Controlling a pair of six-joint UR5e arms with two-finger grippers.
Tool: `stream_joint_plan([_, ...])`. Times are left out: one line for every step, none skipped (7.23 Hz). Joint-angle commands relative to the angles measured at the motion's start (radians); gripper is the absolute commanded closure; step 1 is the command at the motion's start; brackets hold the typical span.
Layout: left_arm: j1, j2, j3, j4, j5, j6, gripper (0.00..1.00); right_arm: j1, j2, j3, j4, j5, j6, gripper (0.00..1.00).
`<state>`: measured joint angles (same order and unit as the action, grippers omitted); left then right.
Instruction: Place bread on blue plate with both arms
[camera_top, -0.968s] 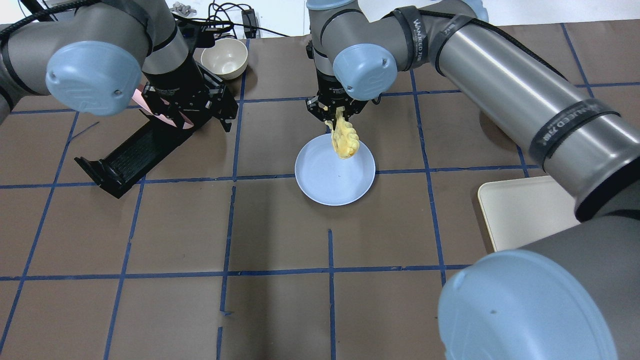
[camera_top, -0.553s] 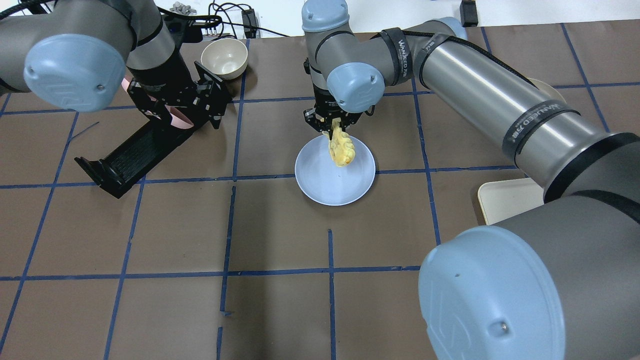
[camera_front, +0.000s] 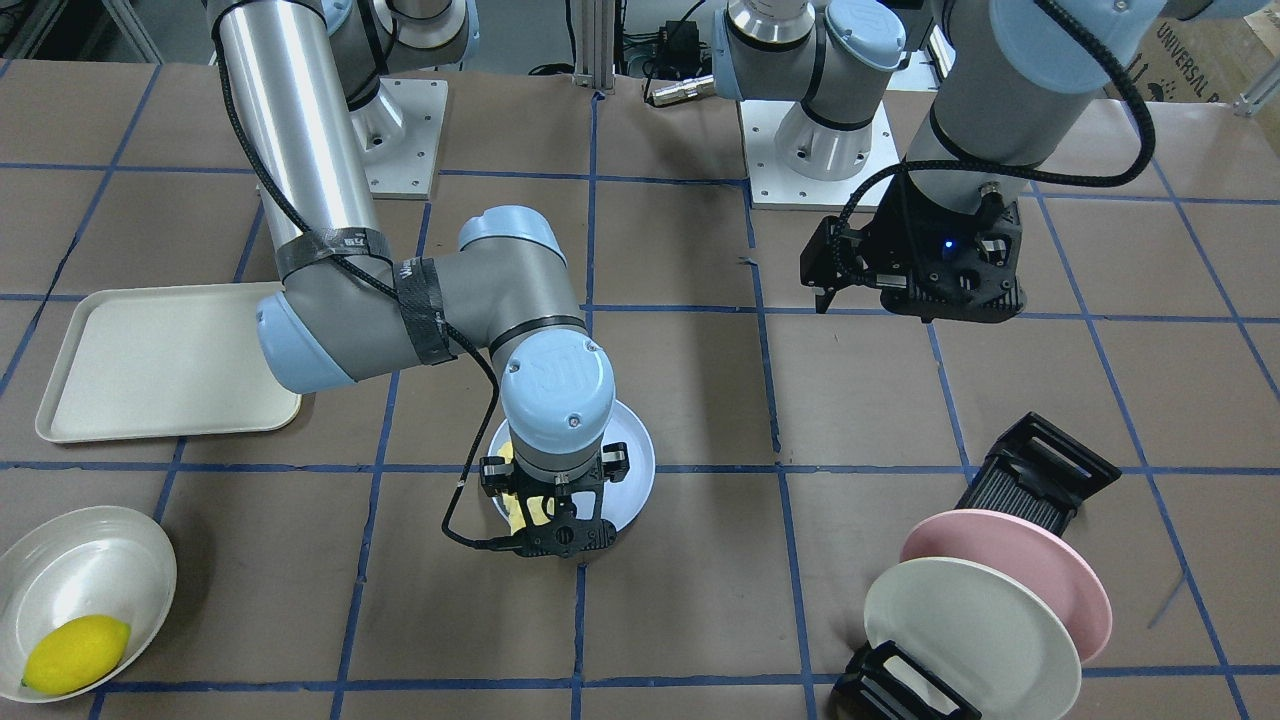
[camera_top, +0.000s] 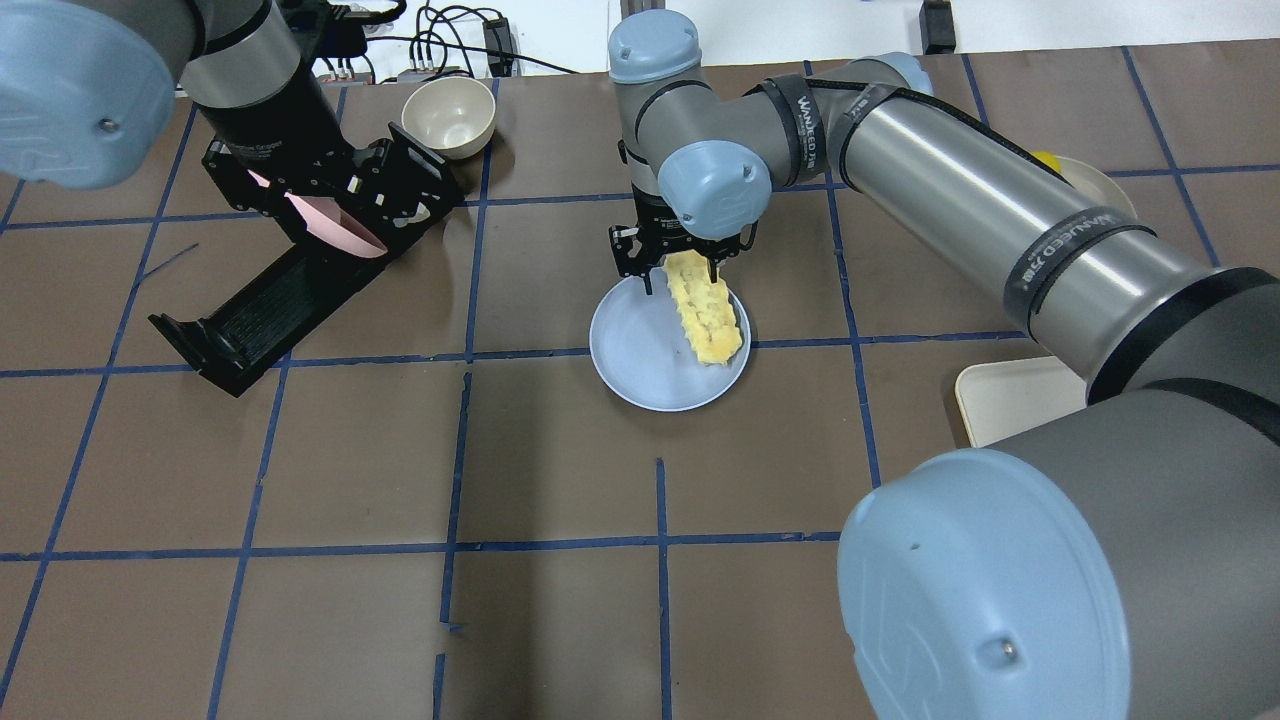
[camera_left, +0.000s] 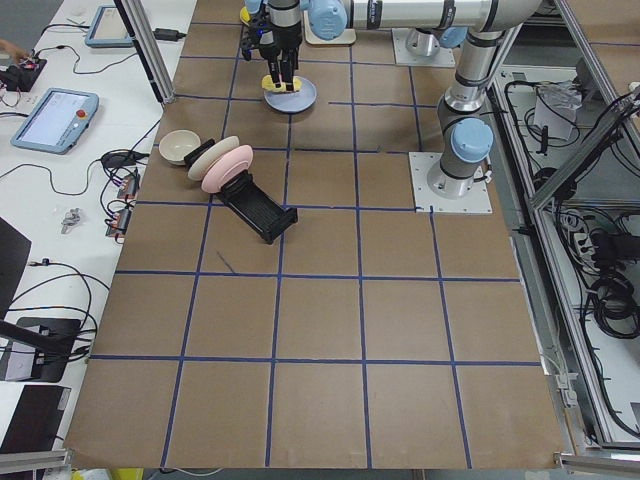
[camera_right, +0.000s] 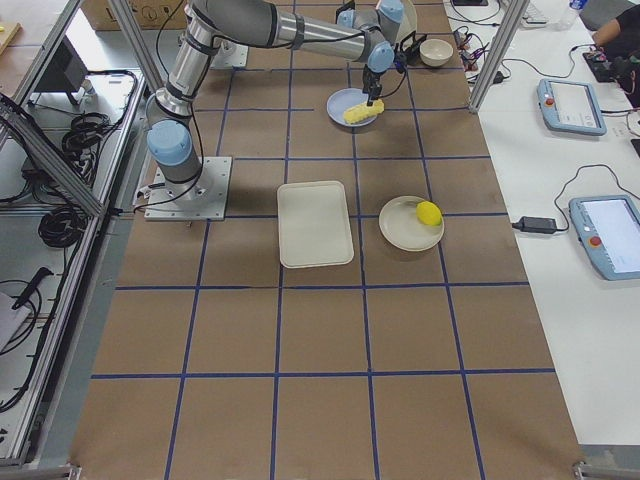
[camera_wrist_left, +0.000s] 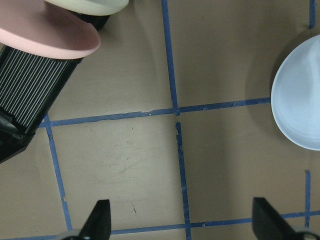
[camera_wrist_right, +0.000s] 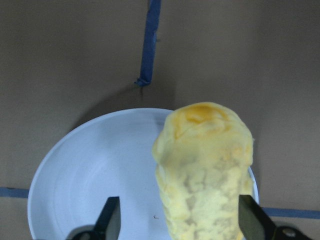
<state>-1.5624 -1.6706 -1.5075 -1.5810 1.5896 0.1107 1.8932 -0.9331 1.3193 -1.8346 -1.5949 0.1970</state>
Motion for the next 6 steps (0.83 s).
stream_joint_plan([-0.001,0.006,-0.005,-0.001,0.001,0.001,0.00,-0.038,-0.045,0.009,0.009,-0.011,-0.066,0.00])
stream_joint_plan([0.007,0.008,-0.002,-0.001,-0.003,0.001,0.00,-0.069,-0.074,0.011,0.015,-0.007,-0.070,0.00])
stream_joint_plan([0.008,0.006,-0.003,-0.001,-0.003,0.001,0.00,-0.110,-0.105,0.009,0.067,0.003,-0.071,0.00])
stream_joint_plan([0.008,0.002,-0.002,-0.001,-0.002,0.001,0.00,-0.152,-0.154,0.012,0.102,0.004,-0.096,0.00])
stream_joint_plan([0.010,0.002,0.000,-0.001,-0.002,0.001,0.00,-0.198,-0.197,0.012,0.135,-0.002,-0.187,0.04])
stream_joint_plan([0.010,0.000,-0.002,0.001,0.000,0.000,0.00,-0.259,-0.225,0.012,0.170,-0.002,-0.271,0.06])
